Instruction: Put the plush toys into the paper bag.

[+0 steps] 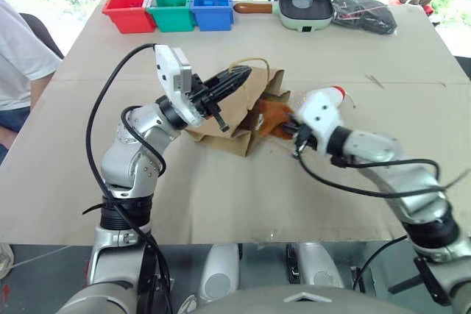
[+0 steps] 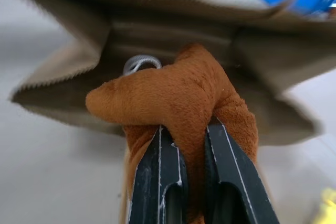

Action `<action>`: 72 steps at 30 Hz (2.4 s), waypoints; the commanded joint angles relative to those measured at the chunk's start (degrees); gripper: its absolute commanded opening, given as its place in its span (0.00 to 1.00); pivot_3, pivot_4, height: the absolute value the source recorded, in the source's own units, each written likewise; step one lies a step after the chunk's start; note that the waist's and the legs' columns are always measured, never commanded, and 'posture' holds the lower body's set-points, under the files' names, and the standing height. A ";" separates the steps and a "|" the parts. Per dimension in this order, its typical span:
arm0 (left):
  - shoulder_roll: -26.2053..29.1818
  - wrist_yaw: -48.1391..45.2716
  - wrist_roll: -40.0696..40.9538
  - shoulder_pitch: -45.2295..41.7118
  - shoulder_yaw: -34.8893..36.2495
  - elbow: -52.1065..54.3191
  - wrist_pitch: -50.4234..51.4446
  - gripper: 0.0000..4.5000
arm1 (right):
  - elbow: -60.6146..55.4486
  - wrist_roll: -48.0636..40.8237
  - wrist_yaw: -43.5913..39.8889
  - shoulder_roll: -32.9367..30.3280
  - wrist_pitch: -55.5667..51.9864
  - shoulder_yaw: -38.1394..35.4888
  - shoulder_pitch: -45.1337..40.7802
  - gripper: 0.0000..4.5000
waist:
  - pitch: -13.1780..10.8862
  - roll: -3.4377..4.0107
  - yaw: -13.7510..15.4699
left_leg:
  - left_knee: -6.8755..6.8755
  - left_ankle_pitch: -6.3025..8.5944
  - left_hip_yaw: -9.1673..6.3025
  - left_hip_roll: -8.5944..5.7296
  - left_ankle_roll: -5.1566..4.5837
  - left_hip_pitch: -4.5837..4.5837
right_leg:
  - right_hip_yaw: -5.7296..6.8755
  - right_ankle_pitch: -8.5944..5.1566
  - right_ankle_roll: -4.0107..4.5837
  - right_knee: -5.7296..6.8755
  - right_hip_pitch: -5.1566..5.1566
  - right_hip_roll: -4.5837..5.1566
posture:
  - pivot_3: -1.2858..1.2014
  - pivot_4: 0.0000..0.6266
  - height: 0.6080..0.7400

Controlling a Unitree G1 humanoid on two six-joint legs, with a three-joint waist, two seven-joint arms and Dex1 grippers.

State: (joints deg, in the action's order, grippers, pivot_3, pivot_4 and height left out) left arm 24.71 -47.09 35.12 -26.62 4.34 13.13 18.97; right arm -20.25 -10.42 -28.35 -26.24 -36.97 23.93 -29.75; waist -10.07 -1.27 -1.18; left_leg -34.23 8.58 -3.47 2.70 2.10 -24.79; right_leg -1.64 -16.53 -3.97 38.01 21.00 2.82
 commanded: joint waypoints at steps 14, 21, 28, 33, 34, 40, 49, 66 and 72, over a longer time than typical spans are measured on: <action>0.30 1.06 1.90 3.27 2.17 3.98 0.67 0.00 | 15.64 4.33 -10.23 7.50 15.88 -2.25 -5.98 0.81 | -0.02 0.02 0.38 | 0.05 0.00 -0.07 0.00 0.00 -0.02 | 0.06 0.00 0.02 0.02 0.00 -0.01 | 0.52 0.24 1.00; 1.89 2.97 -0.97 2.37 5.58 0.29 -1.78 0.00 | -2.75 -4.91 -8.73 0.42 -0.58 -17.21 0.98 0.81 | -0.04 0.04 0.23 | 0.04 0.00 -0.05 0.01 0.01 0.00 | 0.04 0.00 0.02 0.03 0.00 -0.01 | 0.52 0.24 1.00; 1.54 2.80 -2.34 1.20 4.62 -0.30 -3.61 0.00 | 27.35 2.97 -0.70 -0.81 -0.90 -18.95 -9.19 0.81 | -0.05 0.05 0.19 | -0.01 0.00 0.06 0.00 0.01 0.02 | -0.03 0.01 0.05 -0.01 -0.01 0.01 | 0.52 0.24 1.00; 1.69 3.13 -2.12 1.11 4.36 0.88 -3.30 0.00 | 47.24 6.53 -1.50 1.22 6.55 -16.95 -15.50 0.55 | -0.06 0.06 -0.01 | 0.08 0.00 0.07 -0.01 -0.01 0.01 | -0.07 0.03 0.06 -0.01 0.01 -0.01 | 0.52 0.24 1.00; 1.73 3.22 -1.94 1.24 4.42 1.23 -3.16 0.00 | 48.73 6.88 -1.85 1.31 7.57 -16.83 -15.90 0.44 | -0.05 0.06 0.00 | 0.14 0.00 0.07 -0.01 -0.01 -0.01 | -0.08 0.03 0.06 -0.02 0.03 -0.01 | 0.52 0.24 1.00; 0.11 4.10 4.69 1.79 5.33 4.40 1.44 0.00 | 39.67 1.80 -7.29 0.09 7.53 -20.86 -10.94 0.01 | -0.05 0.05 0.43 | 0.08 0.00 0.05 -0.01 -0.01 0.00 | -0.04 0.03 0.04 -0.02 -0.01 -0.01 | 0.52 0.24 1.00; -1.92 6.37 17.44 0.64 6.87 5.15 10.63 0.00 | -7.16 -19.97 -11.50 -0.09 -3.27 -27.69 4.11 0.01 | -0.17 0.25 -0.17 | 0.09 0.01 -0.01 0.00 -0.01 -0.01 | -0.05 0.02 0.02 0.04 0.00 -0.03 | 0.52 0.24 1.00; -0.45 3.93 23.88 0.38 4.93 7.28 18.04 0.00 | 17.17 -0.76 -16.00 10.07 17.50 -0.84 -8.02 0.01 | -0.11 0.12 -0.88 | 0.08 0.00 -0.05 0.00 0.00 -0.02 | -0.10 0.02 0.03 -0.01 0.00 -0.09 | 0.52 0.24 1.00; 0.81 4.28 24.92 3.56 5.85 9.18 18.59 0.00 | 27.00 2.29 -20.55 14.23 26.27 1.13 -11.33 0.01 | -0.12 0.13 -1.05 | 0.14 0.00 -0.07 0.00 0.01 0.01 | -0.09 0.01 0.04 0.00 0.00 -0.10 | 0.52 0.24 1.00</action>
State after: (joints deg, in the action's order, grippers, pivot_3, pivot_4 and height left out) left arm 24.77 -42.38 58.68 -23.37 8.93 19.36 37.69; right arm 7.24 -7.40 -46.77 -12.44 -12.56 25.62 -39.99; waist -10.19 -1.14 -2.22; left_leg -34.10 8.58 -3.54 2.70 2.11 -24.79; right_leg -1.73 -16.52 -3.93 38.00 21.00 2.72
